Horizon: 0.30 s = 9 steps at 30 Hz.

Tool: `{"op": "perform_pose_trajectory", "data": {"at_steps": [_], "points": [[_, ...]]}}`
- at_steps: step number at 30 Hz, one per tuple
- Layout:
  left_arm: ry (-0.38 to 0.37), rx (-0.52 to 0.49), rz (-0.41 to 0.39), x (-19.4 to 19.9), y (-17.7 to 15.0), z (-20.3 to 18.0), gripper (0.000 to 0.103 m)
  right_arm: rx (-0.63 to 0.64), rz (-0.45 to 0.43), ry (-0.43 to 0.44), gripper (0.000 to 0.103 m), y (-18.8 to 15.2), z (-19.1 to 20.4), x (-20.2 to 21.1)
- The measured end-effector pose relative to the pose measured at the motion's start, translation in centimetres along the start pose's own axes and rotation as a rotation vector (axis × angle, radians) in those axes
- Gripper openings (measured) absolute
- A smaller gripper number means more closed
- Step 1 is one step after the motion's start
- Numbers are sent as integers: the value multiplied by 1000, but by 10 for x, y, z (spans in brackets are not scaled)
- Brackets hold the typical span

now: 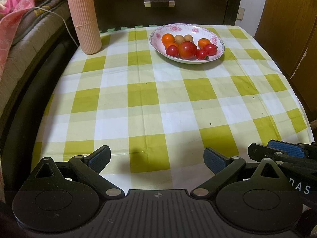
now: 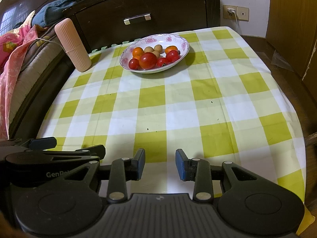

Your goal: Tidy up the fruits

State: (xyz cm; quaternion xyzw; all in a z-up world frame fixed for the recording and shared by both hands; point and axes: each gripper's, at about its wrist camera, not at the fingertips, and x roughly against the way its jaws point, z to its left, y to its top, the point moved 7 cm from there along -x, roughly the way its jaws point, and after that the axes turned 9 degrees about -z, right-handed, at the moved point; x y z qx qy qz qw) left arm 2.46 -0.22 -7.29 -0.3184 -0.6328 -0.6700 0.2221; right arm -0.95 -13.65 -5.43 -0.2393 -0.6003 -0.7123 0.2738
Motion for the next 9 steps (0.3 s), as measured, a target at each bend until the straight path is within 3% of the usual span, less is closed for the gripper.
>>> {"op": "perform_pose_trajectory", "data": {"at_steps": [9], "points": [[15,-4,-16,2,0,1,103,0,-1,0,32,0,0,0]]}}
